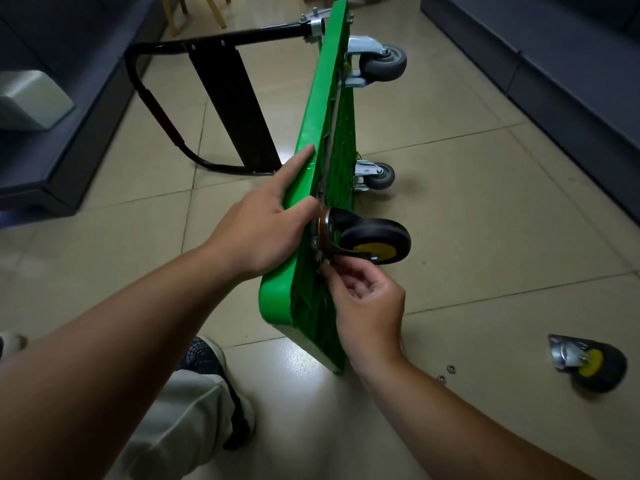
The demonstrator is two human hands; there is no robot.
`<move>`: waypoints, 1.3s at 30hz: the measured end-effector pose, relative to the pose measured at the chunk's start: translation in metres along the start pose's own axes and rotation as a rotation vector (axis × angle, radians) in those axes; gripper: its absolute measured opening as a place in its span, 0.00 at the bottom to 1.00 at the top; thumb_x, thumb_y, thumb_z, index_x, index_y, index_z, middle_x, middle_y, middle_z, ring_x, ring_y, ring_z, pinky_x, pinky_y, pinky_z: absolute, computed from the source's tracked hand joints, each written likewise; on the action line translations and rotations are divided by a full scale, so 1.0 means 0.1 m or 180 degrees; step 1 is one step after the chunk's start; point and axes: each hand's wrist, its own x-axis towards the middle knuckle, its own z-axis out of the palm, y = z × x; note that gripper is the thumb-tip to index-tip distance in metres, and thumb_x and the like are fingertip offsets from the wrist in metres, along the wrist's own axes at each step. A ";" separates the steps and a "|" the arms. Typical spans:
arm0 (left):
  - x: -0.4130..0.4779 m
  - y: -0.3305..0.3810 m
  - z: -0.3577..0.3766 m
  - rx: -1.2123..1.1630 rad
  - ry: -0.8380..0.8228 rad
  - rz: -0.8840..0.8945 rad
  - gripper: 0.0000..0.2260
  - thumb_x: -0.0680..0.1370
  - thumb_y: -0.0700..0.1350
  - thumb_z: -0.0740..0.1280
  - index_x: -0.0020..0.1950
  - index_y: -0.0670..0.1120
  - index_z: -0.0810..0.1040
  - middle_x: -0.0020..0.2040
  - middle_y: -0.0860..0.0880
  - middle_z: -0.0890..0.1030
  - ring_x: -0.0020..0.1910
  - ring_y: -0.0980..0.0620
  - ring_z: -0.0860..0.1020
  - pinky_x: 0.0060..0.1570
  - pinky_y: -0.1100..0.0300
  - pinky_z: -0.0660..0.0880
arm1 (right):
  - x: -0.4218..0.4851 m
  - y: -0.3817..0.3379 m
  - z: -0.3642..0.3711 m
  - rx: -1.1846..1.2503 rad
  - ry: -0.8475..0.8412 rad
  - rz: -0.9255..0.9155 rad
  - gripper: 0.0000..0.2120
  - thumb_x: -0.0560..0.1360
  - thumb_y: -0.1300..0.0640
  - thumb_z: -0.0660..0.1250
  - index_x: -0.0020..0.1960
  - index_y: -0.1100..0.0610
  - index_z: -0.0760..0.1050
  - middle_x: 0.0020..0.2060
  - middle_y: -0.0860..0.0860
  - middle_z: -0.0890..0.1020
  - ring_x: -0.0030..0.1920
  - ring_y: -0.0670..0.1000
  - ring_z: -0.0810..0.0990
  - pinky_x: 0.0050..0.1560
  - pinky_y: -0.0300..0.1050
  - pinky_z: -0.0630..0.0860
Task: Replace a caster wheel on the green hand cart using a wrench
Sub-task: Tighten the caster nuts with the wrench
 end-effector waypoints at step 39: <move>0.02 0.03 0.02 0.0104 -0.0023 -0.0011 0.32 0.74 0.61 0.59 0.77 0.77 0.53 0.63 0.57 0.70 0.53 0.48 0.81 0.57 0.43 0.79 | 0.17 0.05 -0.18 -0.0166 -0.0543 0.0088 0.04 0.75 0.60 0.74 0.49 0.53 0.84 0.44 0.52 0.88 0.47 0.50 0.87 0.46 0.39 0.81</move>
